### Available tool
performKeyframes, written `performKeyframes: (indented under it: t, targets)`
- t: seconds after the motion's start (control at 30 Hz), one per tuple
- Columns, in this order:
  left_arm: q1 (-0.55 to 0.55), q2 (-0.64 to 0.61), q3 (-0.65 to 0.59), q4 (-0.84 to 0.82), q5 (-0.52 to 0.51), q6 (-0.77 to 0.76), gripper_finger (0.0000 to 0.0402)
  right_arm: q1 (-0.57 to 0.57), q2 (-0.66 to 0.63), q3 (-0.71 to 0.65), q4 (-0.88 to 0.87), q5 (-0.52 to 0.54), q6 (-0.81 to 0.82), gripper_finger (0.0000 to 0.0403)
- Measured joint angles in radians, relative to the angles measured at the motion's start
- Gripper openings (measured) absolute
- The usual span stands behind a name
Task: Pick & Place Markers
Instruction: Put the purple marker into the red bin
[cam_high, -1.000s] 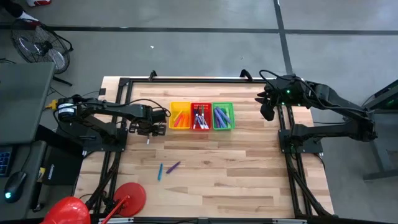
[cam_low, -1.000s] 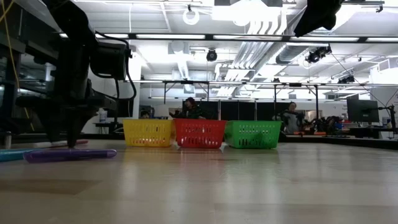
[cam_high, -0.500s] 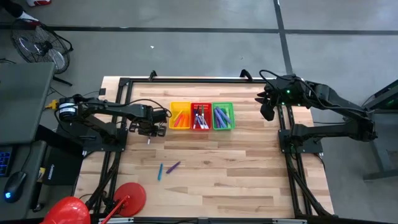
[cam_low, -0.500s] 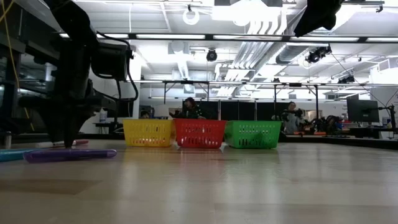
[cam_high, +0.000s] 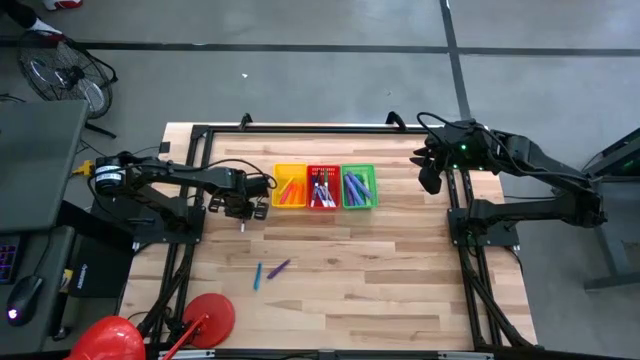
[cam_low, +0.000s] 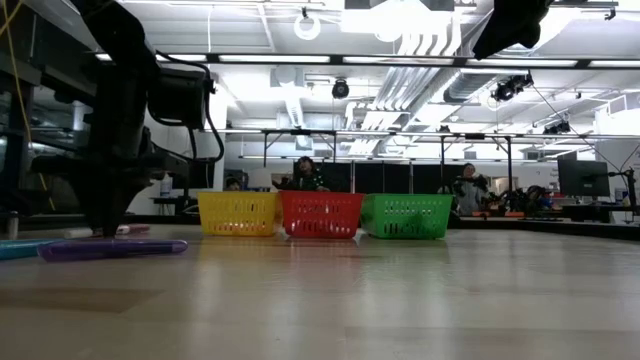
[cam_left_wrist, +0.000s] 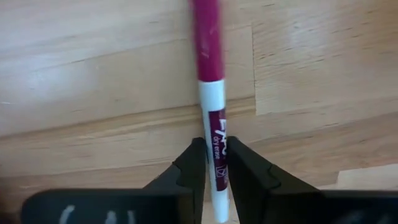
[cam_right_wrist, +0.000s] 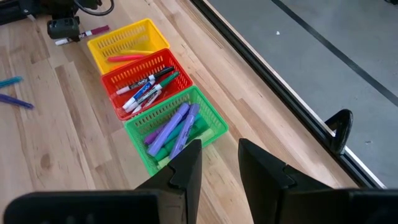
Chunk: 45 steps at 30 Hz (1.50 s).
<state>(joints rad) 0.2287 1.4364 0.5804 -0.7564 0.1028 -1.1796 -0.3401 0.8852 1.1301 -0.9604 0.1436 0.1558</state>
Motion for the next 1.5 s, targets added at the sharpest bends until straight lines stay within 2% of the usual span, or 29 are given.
performKeyframes:
  t: [0.33,1.17,1.5]
  targets:
    - [0.000,0.000,0.000,0.001,-0.001,-0.003,0.0026,0.000,0.000,0.000,0.000,0.006,-0.007,0.0094]
    - [0.000,0.000,0.001,0.005,-0.008,0.024,0.0025,0.000,-0.001,0.000,0.000,0.008,-0.026,0.0094]
    - [-0.002,-0.010,0.011,-0.004,-0.051,0.032,0.0023,0.000,-0.001,0.000,0.000,0.008,-0.026,0.0094]
